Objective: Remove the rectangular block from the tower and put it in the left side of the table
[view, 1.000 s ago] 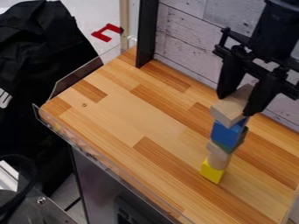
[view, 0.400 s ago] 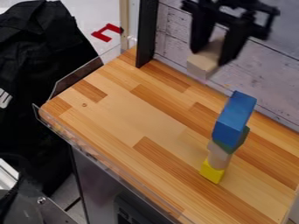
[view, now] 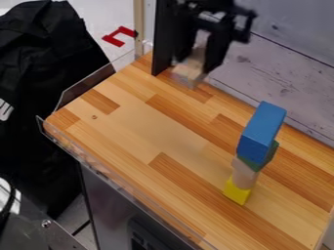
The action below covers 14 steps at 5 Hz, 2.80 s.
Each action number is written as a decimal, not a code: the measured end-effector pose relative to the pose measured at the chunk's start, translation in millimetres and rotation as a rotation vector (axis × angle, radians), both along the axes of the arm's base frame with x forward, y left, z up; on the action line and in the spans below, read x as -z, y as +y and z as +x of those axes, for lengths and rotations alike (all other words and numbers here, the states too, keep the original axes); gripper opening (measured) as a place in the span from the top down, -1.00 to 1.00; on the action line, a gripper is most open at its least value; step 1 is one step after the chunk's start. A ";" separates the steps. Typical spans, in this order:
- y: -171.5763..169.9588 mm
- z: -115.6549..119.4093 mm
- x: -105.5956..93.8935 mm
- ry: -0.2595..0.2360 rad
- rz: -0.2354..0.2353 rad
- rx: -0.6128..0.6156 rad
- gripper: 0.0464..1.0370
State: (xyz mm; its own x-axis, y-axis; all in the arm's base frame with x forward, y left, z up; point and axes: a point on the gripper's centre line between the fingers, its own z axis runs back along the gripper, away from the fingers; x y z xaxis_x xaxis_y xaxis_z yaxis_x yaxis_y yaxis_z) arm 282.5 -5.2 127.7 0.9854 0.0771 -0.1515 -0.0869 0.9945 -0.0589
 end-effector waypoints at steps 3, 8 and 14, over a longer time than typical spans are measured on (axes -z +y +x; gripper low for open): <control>53.7 15.8 72.0 0.042 0.026 -0.138 0.06; 32.4 0.5 127.5 0.127 0.084 -0.546 0.06; 34.2 -0.3 114.6 0.103 0.026 -0.535 -0.93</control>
